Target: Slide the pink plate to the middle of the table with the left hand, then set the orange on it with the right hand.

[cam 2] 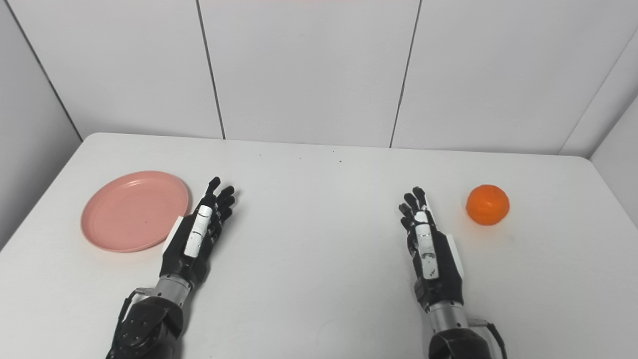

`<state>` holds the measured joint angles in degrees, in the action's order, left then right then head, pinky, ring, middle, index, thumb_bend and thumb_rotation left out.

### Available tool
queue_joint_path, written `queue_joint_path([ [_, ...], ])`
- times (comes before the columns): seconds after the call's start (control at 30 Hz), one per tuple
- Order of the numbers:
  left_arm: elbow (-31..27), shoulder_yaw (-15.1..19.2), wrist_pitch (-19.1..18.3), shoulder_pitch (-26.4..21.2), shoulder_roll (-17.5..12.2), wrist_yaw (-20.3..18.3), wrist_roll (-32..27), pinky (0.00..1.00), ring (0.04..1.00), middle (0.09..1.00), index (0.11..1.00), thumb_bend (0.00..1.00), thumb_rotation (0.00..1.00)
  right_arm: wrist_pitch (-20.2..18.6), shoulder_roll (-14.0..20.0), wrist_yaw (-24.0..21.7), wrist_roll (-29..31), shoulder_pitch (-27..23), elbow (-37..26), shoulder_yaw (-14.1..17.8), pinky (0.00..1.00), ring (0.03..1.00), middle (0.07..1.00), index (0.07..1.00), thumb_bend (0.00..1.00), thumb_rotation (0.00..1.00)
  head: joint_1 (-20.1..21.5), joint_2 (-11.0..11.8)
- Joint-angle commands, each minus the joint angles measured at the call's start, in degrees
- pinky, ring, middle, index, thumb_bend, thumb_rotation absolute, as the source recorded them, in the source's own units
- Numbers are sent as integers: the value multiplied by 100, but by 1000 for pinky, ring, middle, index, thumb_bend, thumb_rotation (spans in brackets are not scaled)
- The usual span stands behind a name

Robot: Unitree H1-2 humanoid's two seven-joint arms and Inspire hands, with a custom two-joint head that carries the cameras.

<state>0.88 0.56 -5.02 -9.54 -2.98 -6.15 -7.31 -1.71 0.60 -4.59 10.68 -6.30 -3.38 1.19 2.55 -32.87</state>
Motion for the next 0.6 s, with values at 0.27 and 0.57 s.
queue_joint_path([
  [0.27, -204, -26, -93, -121, 42, -35, -51, 1000, 995, 972, 1000, 759, 910, 61, 41, -68, 39, -112, -151, 5, 1000, 959, 961, 986, 778, 938, -4, -16],
  [0.57, -146, -58, -76, -146, 19, -46, -12, 1000, 995, 971, 1000, 769, 916, -3, 65, -69, 29, -148, -99, 6, 1000, 953, 956, 982, 774, 940, 32, 26],
])
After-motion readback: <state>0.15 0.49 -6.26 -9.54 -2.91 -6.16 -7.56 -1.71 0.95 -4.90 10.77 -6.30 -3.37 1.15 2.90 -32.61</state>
